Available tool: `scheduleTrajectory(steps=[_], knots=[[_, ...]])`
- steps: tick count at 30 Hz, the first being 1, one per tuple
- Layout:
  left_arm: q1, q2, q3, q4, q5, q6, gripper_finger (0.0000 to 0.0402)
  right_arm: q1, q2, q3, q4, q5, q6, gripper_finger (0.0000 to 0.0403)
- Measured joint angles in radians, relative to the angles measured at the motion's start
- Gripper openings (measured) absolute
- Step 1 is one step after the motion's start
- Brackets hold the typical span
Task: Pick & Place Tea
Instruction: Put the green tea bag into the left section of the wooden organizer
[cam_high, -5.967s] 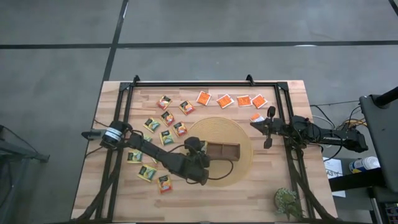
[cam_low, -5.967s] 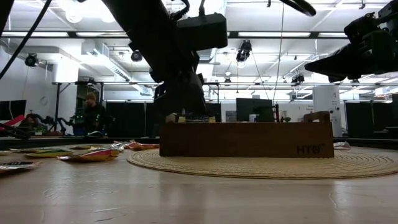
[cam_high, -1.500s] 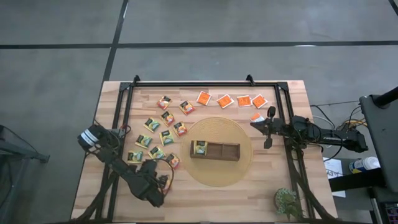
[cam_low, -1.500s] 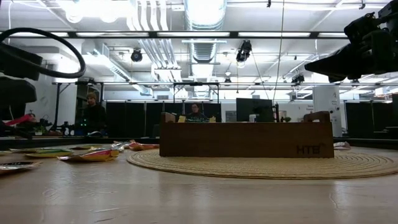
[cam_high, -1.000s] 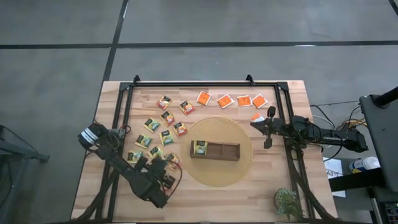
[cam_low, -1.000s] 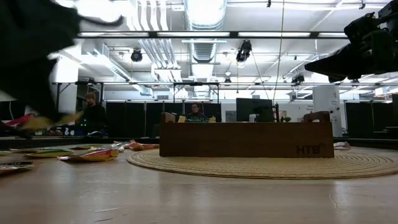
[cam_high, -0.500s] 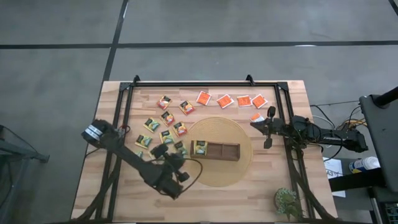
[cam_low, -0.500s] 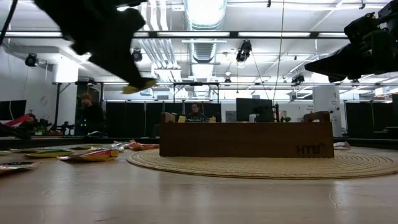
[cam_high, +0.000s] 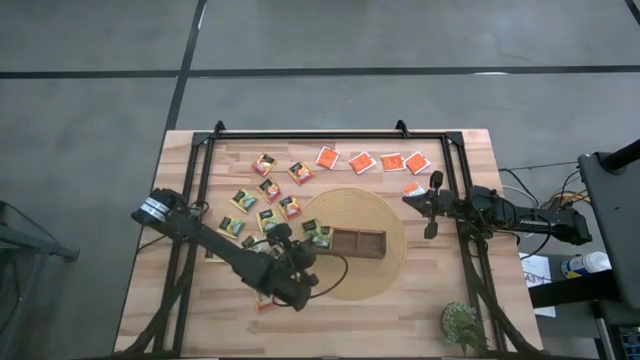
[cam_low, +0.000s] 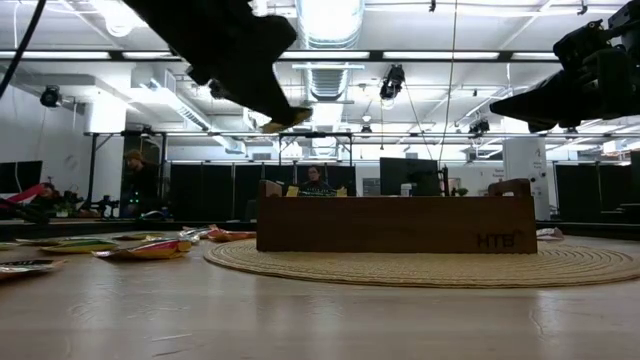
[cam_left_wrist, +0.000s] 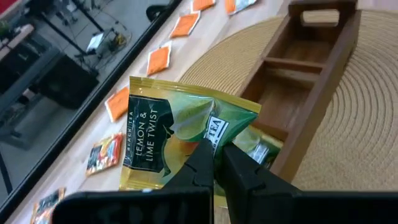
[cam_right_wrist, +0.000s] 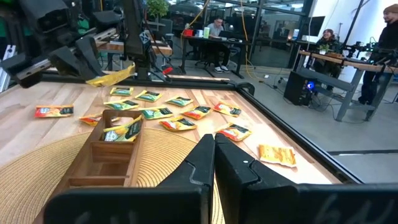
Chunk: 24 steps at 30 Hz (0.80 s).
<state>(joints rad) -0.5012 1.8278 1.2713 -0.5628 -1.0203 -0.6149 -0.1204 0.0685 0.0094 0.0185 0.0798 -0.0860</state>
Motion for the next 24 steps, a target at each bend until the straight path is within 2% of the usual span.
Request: scheduleTrajectory(steps=[4,8,18,24], knots=[[0.017,0.043,0.000,0.109,0.012,0.140,0.0010,0.000,0.000,0.000,0.000,0.000,0.000,0.0008],[0.034,0.086,0.015,0.137,0.009,0.222,0.0010,0.000,0.000,0.000,0.000,0.000,0.000,0.0008],[0.078,0.144,0.035,0.137,0.031,0.230,0.0010,0.000,0.000,0.000,0.000,0.000,0.000,0.0009],[0.102,0.171,0.035,0.136,0.095,0.228,0.0010,0.000,0.000,0.000,0.000,0.000,0.000,0.0008]])
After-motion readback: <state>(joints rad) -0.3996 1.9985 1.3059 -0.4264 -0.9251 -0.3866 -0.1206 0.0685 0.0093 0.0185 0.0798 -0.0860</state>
